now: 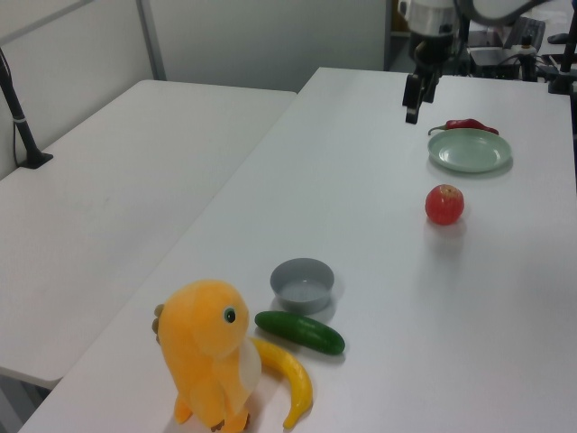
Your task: Red apple placed in the center of the desktop
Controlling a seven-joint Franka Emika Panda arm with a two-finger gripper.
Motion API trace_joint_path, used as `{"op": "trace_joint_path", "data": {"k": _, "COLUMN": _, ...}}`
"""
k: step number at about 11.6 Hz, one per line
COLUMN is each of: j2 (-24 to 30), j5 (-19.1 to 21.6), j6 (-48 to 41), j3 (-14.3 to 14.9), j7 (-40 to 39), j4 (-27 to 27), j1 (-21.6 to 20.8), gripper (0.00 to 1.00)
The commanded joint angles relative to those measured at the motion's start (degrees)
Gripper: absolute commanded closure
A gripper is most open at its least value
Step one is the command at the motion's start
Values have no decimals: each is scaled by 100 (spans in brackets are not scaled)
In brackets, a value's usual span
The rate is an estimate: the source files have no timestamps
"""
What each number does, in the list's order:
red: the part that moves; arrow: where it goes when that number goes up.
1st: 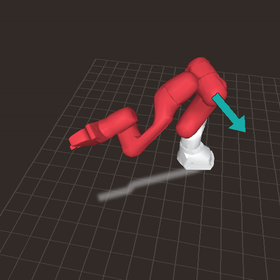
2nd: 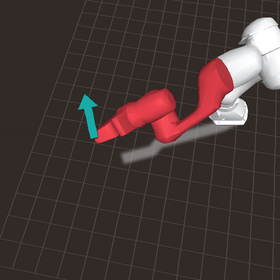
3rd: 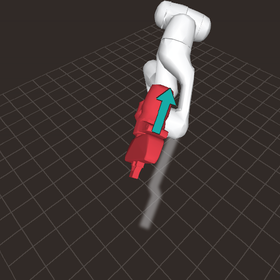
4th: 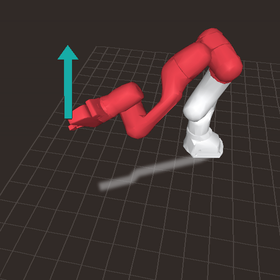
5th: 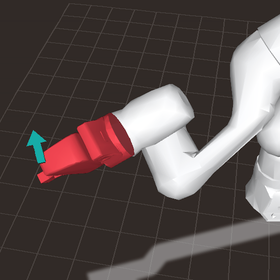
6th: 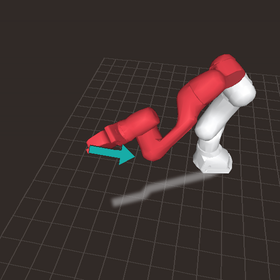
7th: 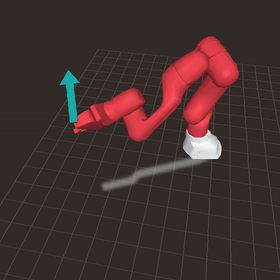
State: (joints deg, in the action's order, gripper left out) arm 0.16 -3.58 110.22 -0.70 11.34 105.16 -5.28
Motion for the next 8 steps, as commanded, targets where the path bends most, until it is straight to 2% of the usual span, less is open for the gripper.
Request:
{"op": "trace_joint_path", "data": {"k": 1, "j2": 151, "j5": 305, "j6": -27, "j3": 272, "j7": -159, "j4": 163, "j1": 9, "gripper": 0}}
{"op": "trace_joint_path", "data": {"k": 8, "j2": 107, "j5": 314, "j6": -18, "j3": 308, "j7": -167, "j4": 93, "j1": 9, "gripper": 0}}
